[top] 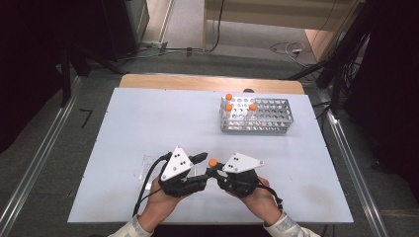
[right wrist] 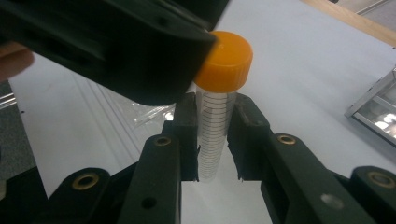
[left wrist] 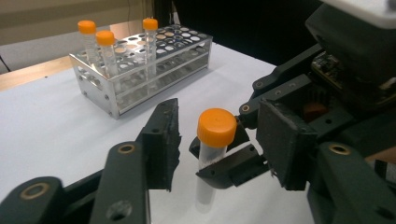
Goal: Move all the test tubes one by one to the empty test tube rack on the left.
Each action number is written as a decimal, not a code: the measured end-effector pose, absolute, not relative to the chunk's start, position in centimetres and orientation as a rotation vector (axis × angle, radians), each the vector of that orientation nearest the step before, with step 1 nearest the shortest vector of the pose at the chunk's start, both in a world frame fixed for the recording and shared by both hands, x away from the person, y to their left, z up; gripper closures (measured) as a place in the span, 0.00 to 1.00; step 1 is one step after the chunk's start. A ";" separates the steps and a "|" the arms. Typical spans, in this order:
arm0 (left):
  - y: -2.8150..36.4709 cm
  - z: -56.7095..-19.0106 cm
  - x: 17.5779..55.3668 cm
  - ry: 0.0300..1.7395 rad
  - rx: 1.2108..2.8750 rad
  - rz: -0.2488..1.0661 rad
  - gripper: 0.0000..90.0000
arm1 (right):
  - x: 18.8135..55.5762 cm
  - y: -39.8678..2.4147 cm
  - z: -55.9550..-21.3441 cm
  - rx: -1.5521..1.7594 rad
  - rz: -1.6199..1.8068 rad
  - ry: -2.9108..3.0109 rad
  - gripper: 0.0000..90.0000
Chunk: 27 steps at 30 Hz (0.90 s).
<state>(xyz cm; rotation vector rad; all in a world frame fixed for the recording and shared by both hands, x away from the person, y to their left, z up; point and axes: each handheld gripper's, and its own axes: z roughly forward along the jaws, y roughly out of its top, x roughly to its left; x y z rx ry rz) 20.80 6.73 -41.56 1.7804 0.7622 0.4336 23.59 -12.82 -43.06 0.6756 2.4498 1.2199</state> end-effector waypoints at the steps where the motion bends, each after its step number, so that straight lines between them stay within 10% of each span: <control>1: 6.6 -41.6 20.9 0.761 1.785 0.433 0.58 | 23.5 -12.8 -43.1 0.673 1.221 2.452 0.80; 20: 6.2 -42.0 21.1 0.753 1.779 0.428 0.78 | 23.3 -12.8 -42.7 0.668 1.254 2.456 0.78; 21: 6.3 -41.9 21.1 0.754 1.775 0.428 0.78 | 23.3 -12.8 -42.6 0.657 1.273 2.472 0.63; 27: 7.2 -40.8 20.9 0.755 1.733 0.411 0.78 | 23.1 -12.8 -42.3 0.643 1.298 2.498 0.41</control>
